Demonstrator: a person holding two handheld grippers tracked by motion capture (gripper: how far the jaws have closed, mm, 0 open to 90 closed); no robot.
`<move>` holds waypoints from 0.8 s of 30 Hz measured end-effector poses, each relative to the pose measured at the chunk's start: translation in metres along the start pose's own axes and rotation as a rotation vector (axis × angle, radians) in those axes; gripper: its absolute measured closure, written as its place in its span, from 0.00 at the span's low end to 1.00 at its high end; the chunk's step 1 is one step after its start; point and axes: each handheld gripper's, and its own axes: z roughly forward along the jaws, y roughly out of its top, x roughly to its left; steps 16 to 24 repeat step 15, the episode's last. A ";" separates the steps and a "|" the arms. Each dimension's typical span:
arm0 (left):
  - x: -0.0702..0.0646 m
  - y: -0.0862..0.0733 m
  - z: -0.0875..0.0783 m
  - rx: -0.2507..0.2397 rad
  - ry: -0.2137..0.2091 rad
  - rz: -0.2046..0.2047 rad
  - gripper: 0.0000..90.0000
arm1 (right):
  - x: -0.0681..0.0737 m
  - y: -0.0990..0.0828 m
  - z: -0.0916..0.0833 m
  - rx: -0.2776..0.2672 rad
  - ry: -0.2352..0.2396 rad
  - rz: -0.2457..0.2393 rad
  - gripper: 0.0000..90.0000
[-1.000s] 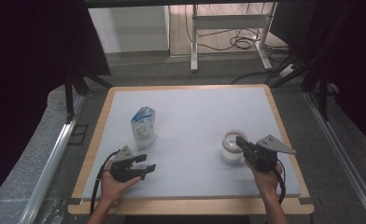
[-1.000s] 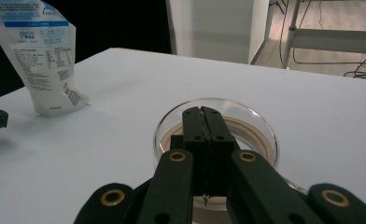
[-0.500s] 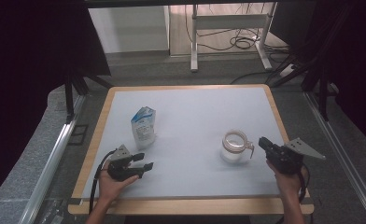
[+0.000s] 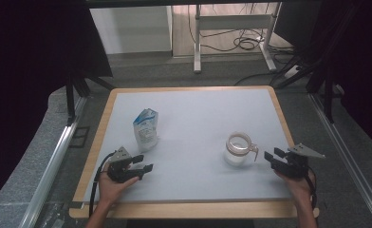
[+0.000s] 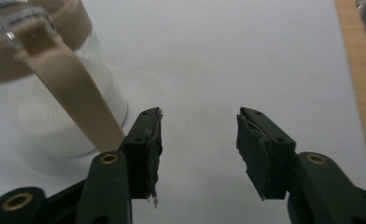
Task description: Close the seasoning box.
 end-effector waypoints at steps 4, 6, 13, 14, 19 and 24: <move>0.001 0.000 -0.001 -0.002 0.005 0.002 0.43 | 0.002 -0.003 0.007 0.045 -0.020 -0.019 0.51; 0.001 0.000 -0.002 -0.004 0.006 0.000 0.43 | 0.002 -0.003 0.008 0.054 -0.028 -0.022 0.51; 0.003 0.000 -0.004 -0.015 0.010 -0.006 0.43 | 0.002 -0.004 0.009 0.056 -0.030 -0.026 0.49; 0.004 0.000 -0.005 -0.017 0.012 -0.007 0.43 | 0.002 -0.004 0.009 0.056 -0.030 -0.027 0.48; 0.004 0.000 -0.006 -0.019 0.013 -0.011 0.43 | 0.002 -0.003 0.009 0.055 -0.031 -0.026 0.48; 0.004 0.000 -0.006 -0.019 0.013 -0.011 0.43 | 0.002 -0.003 0.009 0.055 -0.031 -0.026 0.48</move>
